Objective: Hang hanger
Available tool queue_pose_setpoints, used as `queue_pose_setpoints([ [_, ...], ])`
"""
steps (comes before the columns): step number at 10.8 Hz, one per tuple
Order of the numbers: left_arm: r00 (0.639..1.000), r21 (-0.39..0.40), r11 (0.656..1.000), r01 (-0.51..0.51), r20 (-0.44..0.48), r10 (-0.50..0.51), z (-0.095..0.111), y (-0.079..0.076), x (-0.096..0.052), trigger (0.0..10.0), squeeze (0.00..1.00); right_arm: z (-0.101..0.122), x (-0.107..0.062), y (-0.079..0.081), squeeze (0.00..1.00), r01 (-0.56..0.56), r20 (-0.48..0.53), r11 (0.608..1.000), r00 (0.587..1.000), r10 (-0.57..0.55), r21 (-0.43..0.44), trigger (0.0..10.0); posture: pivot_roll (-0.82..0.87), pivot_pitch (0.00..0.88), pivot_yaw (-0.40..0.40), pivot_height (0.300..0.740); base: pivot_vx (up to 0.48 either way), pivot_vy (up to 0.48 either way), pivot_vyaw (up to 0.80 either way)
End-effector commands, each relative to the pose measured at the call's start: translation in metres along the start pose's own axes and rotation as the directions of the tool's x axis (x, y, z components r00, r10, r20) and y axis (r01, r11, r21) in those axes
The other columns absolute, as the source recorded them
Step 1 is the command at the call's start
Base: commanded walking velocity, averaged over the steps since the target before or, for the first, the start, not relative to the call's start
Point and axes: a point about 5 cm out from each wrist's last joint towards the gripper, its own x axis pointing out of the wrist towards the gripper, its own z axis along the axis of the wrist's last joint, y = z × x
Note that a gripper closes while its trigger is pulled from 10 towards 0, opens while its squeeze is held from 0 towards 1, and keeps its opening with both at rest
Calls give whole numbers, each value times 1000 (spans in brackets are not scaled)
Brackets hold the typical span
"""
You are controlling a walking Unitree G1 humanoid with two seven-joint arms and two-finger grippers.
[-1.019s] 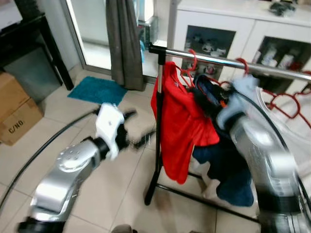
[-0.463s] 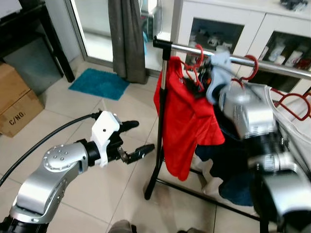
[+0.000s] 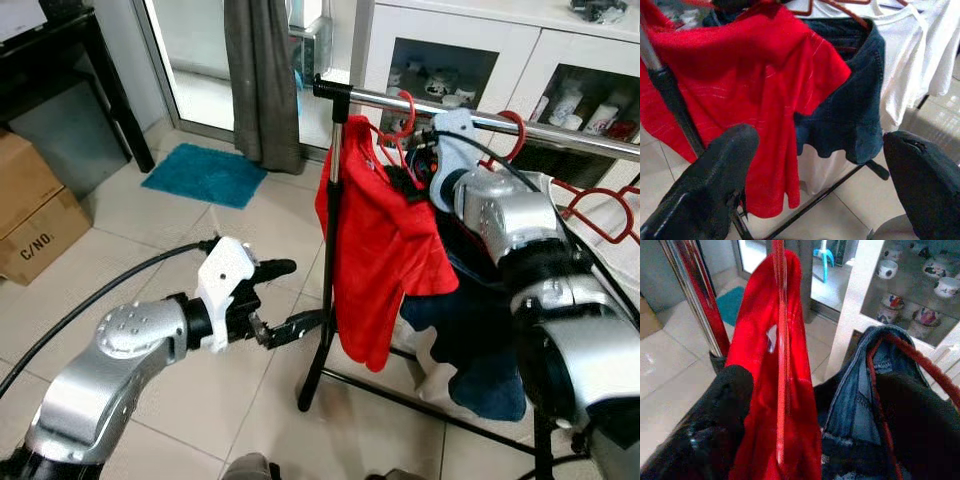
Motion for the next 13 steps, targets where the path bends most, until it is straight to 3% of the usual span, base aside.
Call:
queue_pose_setpoints([
  [1,1000,11,1000,22,-4,-22,3,-2,2,10000,953,9,-1,-2,0,-11,32,1000,999,10,9,0,149,15,22,740,0,0,0],
  [6,999,21,999,43,19,-43,8,-4,6,10000,953,6,5,-1,0,-16,34,995,999,12,95,0,150,17,21,740,0,0,0],
  [13,998,38,998,58,19,-59,12,-4,8,10000,945,3,12,13,0,-32,40,990,999,27,139,0,160,16,19,740,0,0,0],
])
